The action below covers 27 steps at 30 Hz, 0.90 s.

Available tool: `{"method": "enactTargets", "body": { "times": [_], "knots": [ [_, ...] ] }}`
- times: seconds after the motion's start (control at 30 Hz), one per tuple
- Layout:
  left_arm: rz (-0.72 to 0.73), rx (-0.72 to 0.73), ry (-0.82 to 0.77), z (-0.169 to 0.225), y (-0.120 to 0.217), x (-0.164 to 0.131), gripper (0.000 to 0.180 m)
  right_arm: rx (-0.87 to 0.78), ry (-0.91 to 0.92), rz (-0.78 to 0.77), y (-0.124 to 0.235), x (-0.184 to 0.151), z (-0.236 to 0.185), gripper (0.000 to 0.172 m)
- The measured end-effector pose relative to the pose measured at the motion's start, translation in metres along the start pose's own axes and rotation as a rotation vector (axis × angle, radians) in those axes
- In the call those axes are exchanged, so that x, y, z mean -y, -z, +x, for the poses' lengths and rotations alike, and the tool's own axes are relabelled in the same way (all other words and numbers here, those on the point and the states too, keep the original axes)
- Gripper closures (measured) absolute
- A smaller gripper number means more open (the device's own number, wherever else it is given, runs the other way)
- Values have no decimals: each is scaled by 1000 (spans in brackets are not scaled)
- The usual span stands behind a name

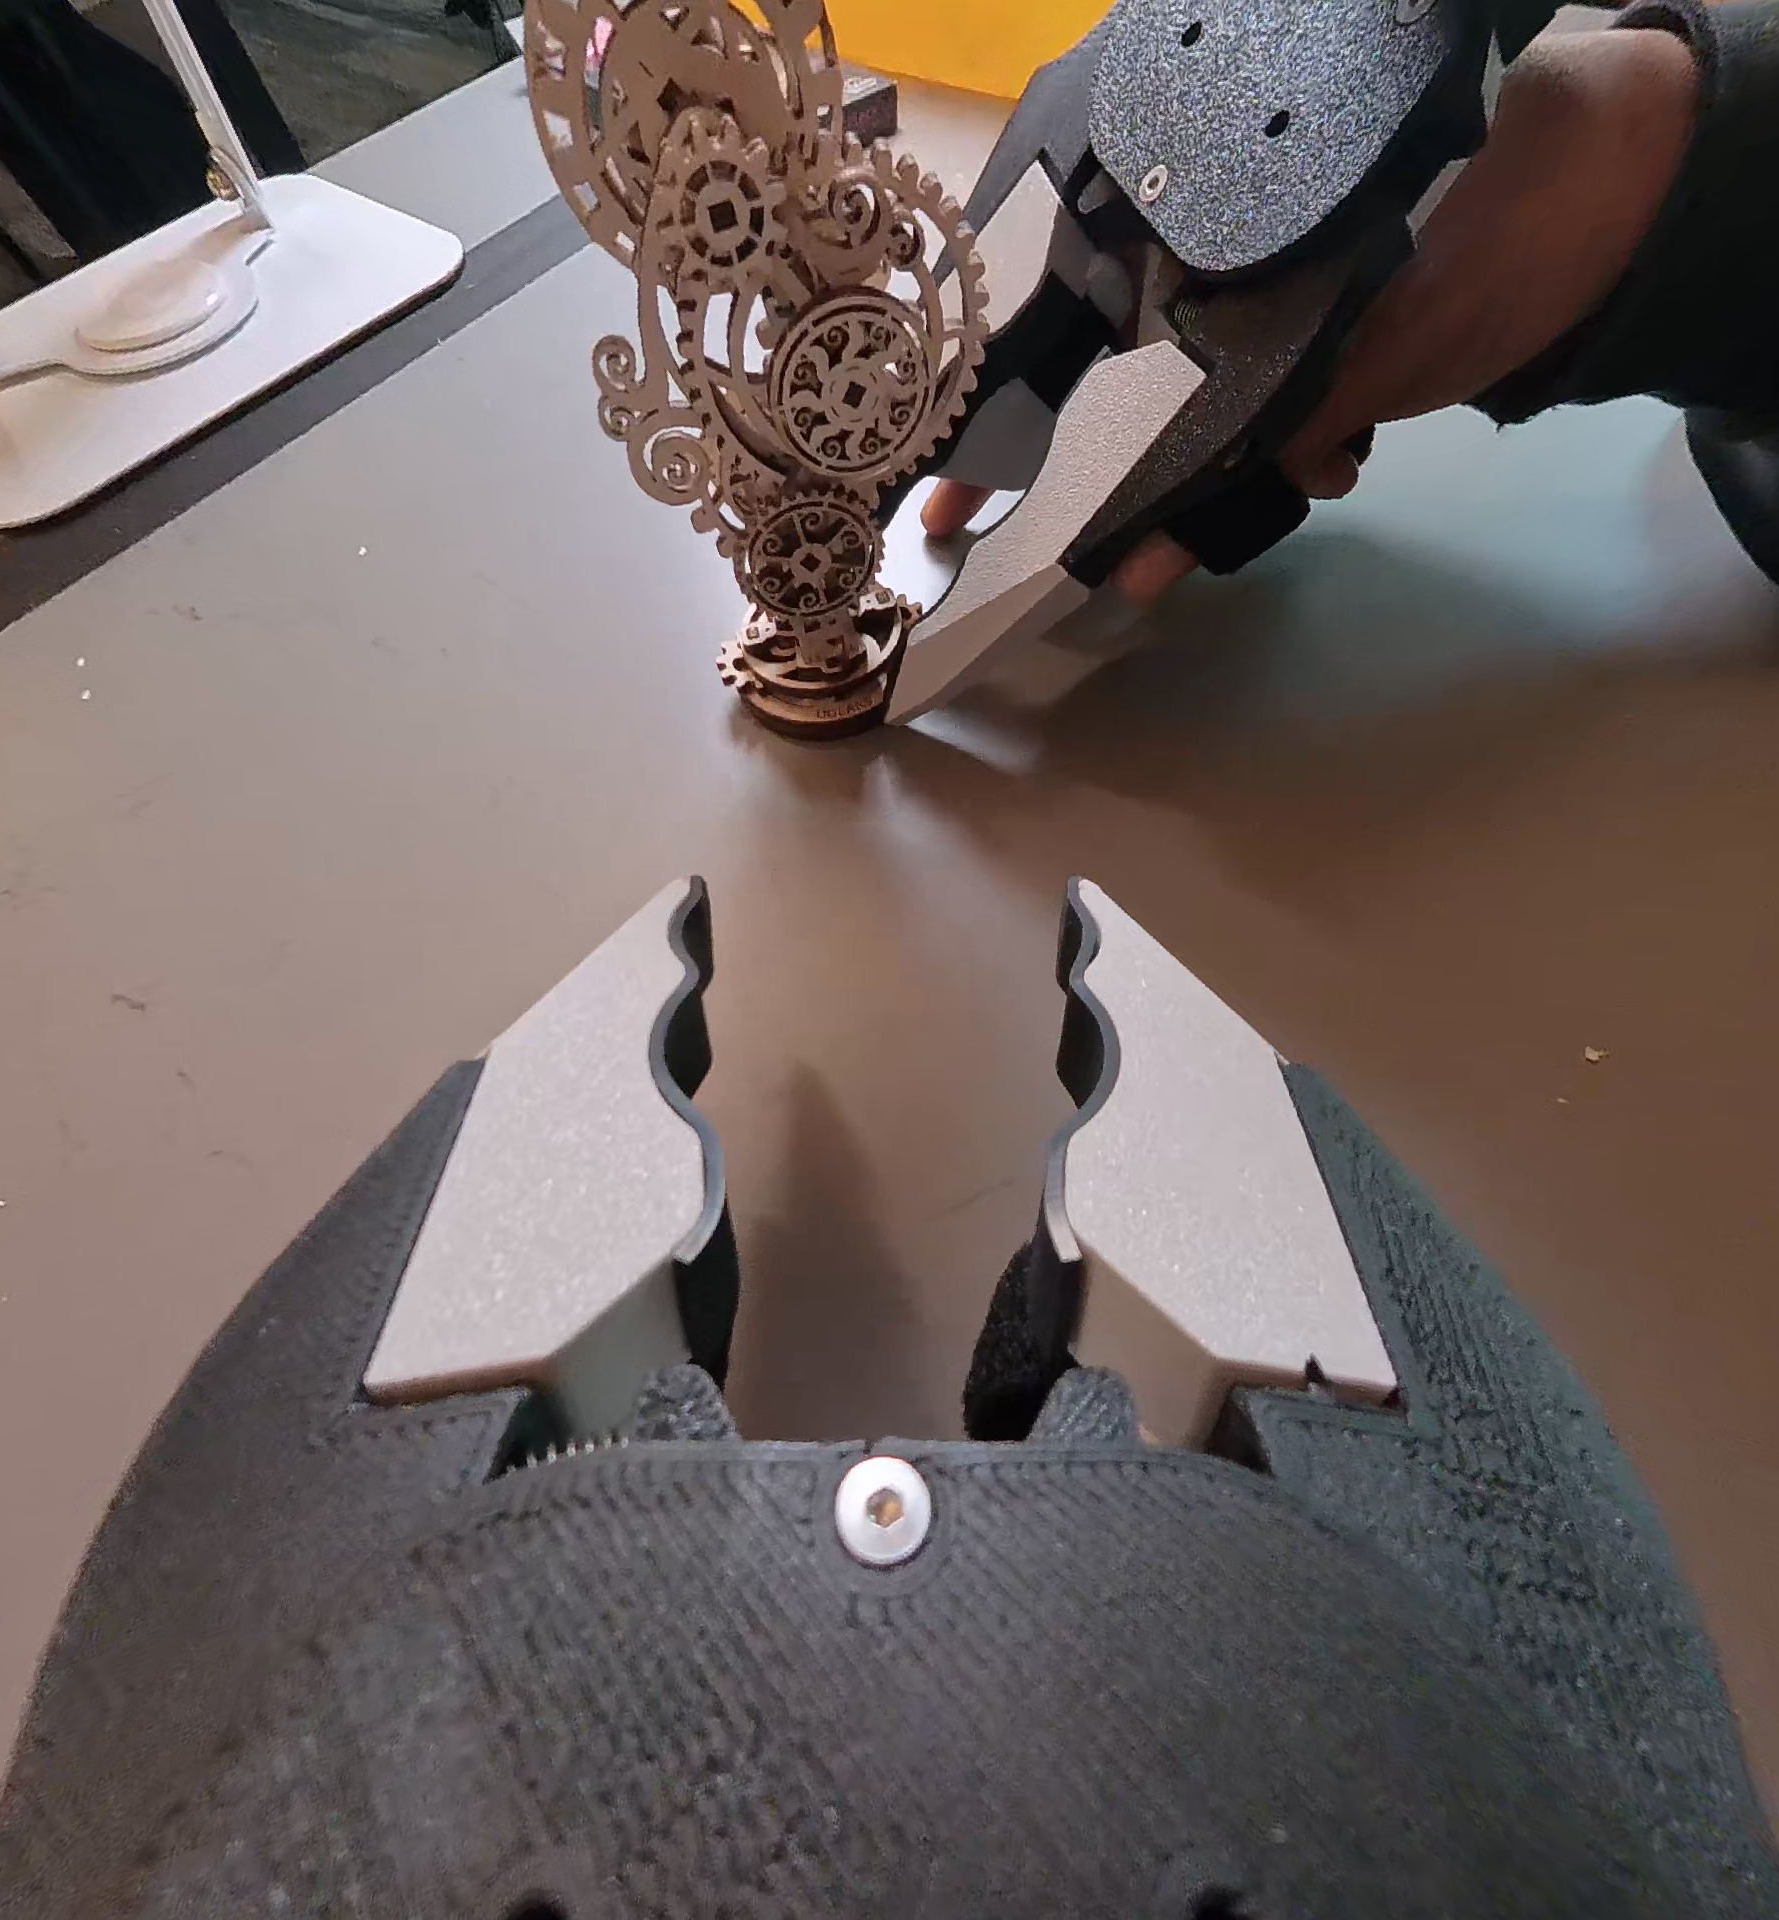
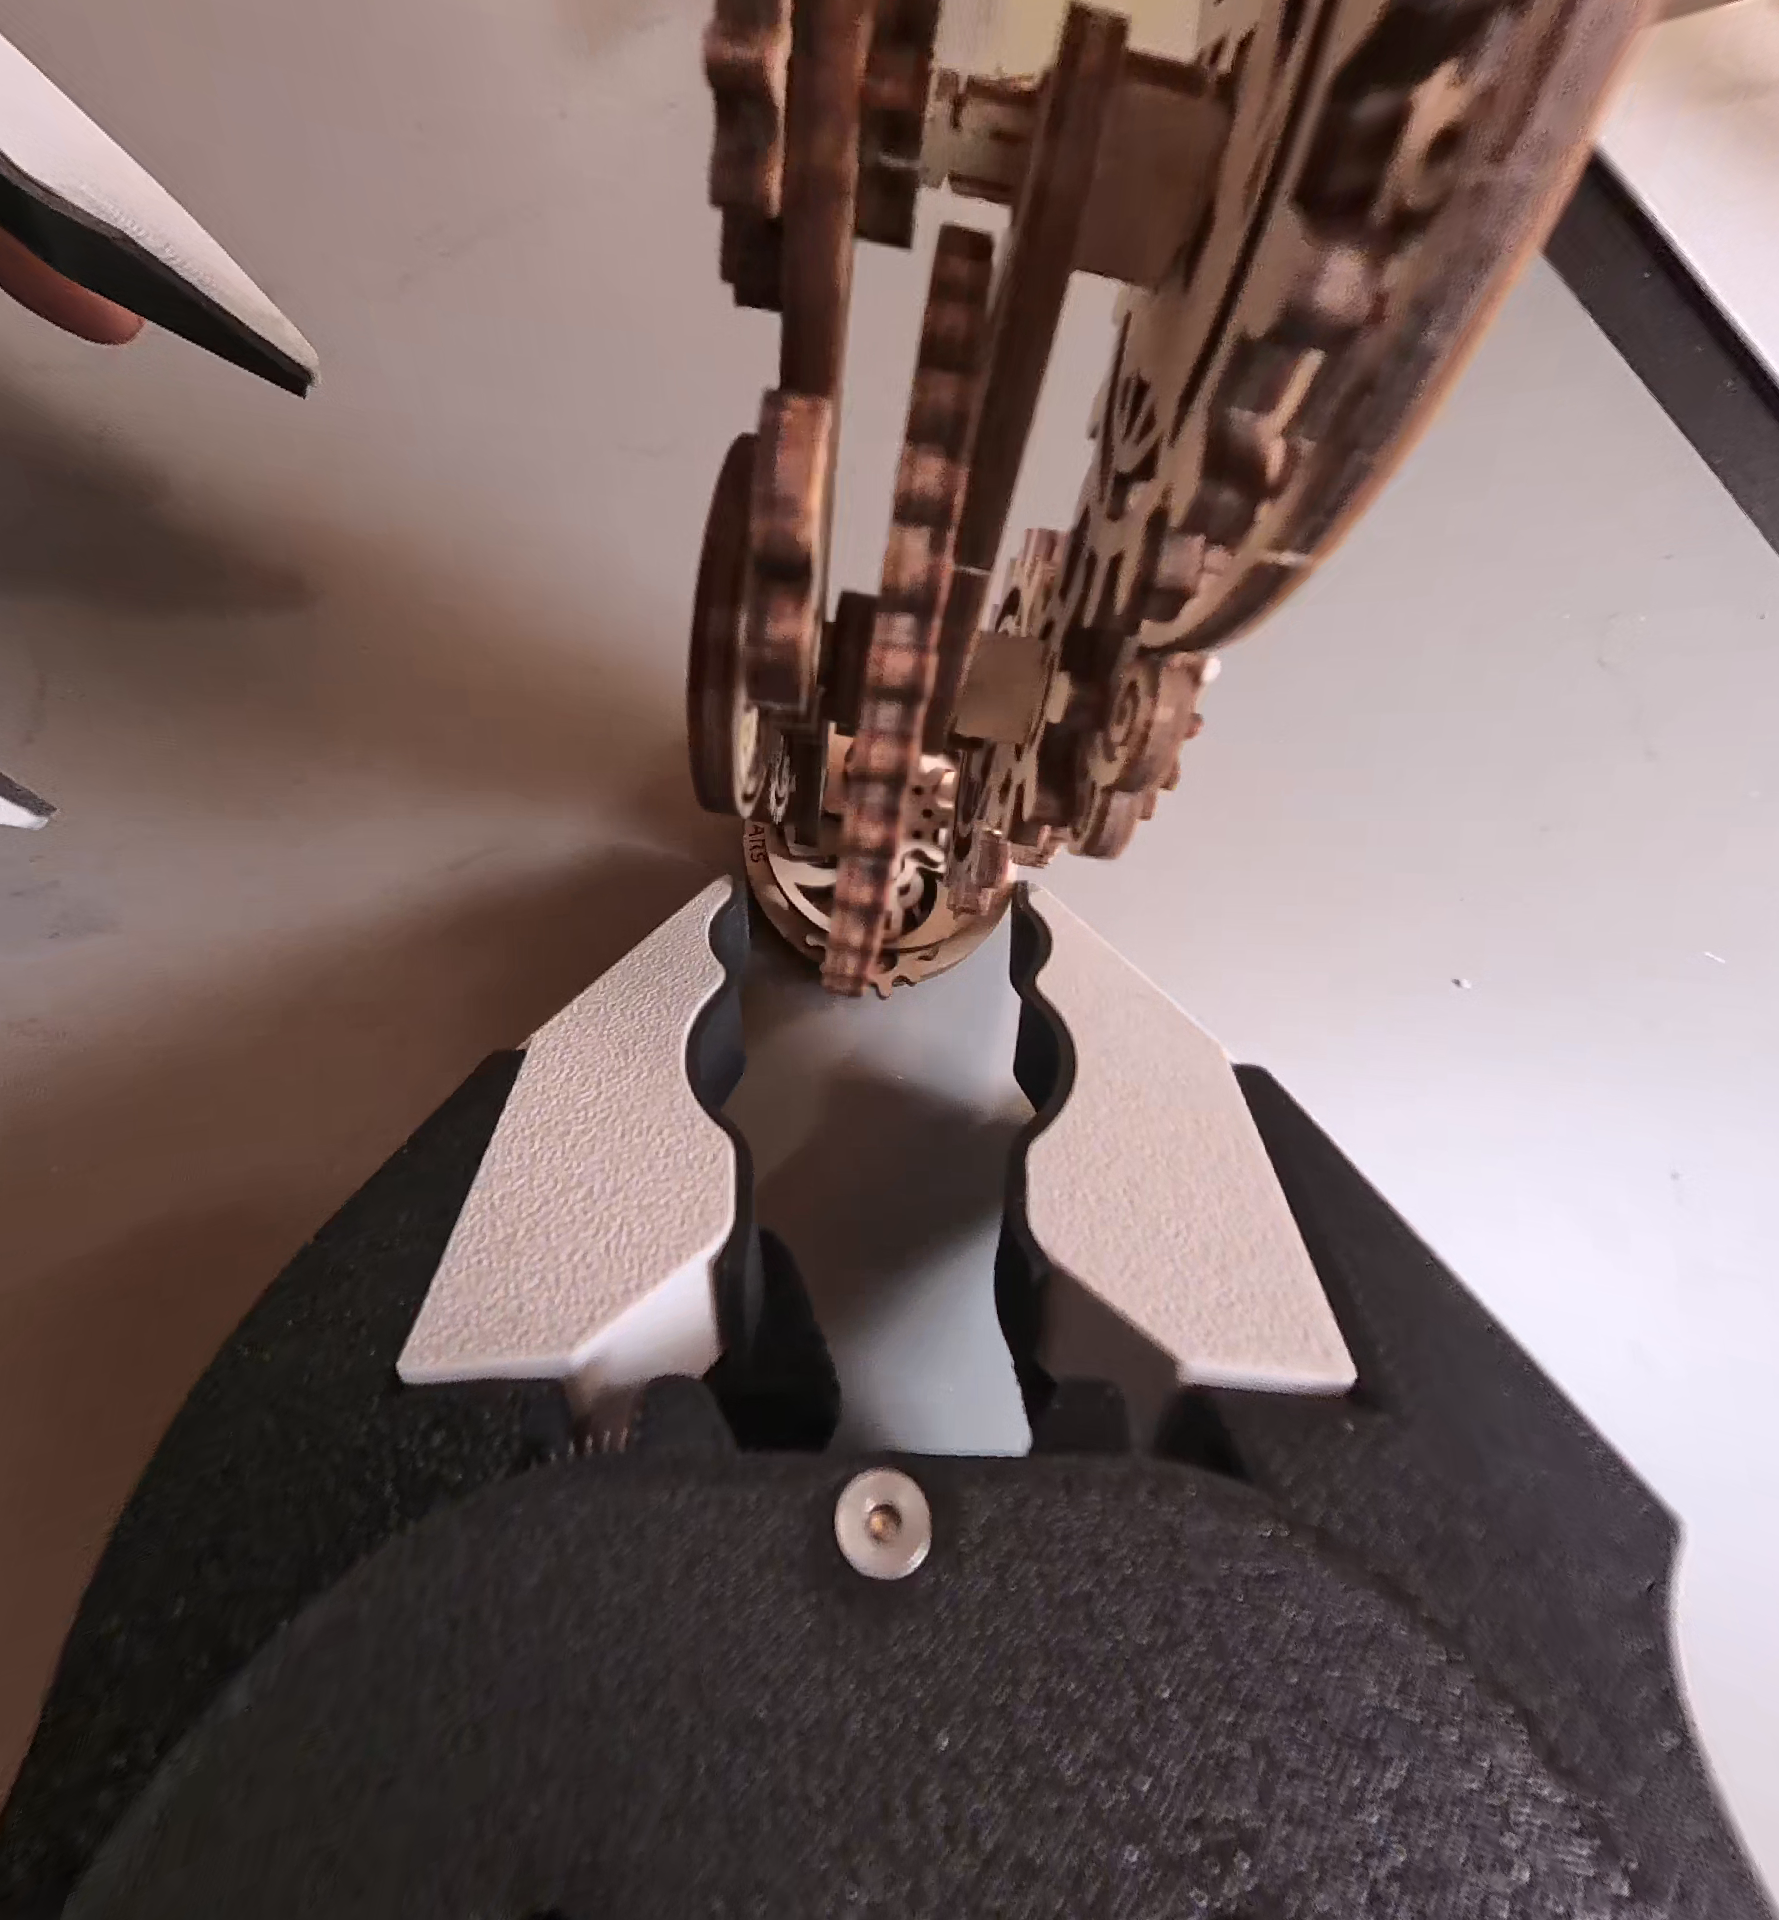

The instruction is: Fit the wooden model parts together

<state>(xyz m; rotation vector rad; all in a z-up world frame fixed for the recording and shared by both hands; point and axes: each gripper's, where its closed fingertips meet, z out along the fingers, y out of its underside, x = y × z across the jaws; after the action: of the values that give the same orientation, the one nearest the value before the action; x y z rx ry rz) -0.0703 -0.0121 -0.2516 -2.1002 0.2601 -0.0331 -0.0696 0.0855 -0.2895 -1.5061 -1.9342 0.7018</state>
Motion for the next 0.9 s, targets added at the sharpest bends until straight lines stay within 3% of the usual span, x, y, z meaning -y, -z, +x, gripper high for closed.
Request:
{"method": "enactTargets", "body": {
  "times": [0.03, 0.47, 0.63, 0.9],
  "knots": [
    [-1, -2, -1, 1, 0, 0, 115, -1, 5, 2, 0, 0, 0, 123],
    [-50, -3, -1, 2, -6, -9, 119, 80, 4, 154, 11, 17, -9, 125],
    [-60, -2, 12, 1, -7, -12, 120, 55, 40, 51, 4, 1, -6, 125],
    [-70, -1, 9, 1, -8, -13, 118, 41, 89, 53, 5, -3, -5, 125]
  ]
}}
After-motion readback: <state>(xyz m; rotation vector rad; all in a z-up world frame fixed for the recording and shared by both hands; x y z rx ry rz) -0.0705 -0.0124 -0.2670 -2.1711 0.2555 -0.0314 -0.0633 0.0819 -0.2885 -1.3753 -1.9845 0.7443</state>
